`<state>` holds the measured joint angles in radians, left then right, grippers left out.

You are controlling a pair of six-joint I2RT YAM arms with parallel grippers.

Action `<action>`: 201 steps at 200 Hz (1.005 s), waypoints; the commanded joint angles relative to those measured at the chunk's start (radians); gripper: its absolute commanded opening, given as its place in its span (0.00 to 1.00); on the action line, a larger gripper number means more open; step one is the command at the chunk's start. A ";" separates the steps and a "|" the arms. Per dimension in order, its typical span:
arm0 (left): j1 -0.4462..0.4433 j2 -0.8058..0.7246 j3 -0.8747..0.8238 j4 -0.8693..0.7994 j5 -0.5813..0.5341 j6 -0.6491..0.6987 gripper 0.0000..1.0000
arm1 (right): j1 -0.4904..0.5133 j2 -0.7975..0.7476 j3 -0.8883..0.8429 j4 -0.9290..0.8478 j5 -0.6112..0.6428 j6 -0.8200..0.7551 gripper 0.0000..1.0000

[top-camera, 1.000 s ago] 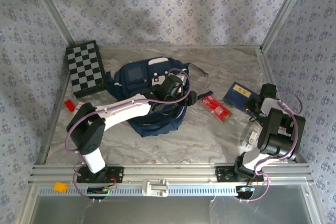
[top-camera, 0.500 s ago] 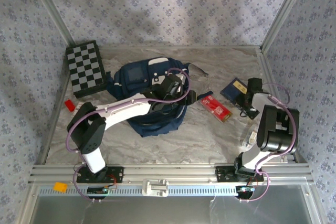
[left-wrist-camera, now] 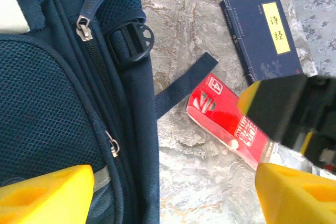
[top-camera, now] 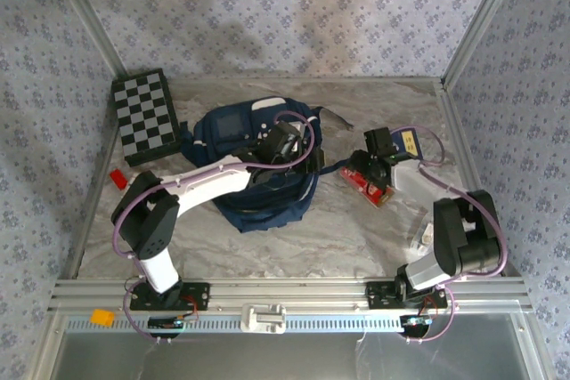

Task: Pack the student bag

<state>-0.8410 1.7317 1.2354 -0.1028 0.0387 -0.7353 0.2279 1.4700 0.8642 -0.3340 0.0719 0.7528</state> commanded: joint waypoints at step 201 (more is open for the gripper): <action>-0.029 0.222 0.248 0.091 0.089 -0.062 0.80 | -0.404 0.440 0.399 -0.121 0.004 -0.319 0.98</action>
<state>-0.8642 1.9404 1.4395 -0.0410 0.1165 -0.7914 -0.1783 1.8915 1.2633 -0.4458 0.1333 0.4435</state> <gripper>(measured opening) 0.793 0.980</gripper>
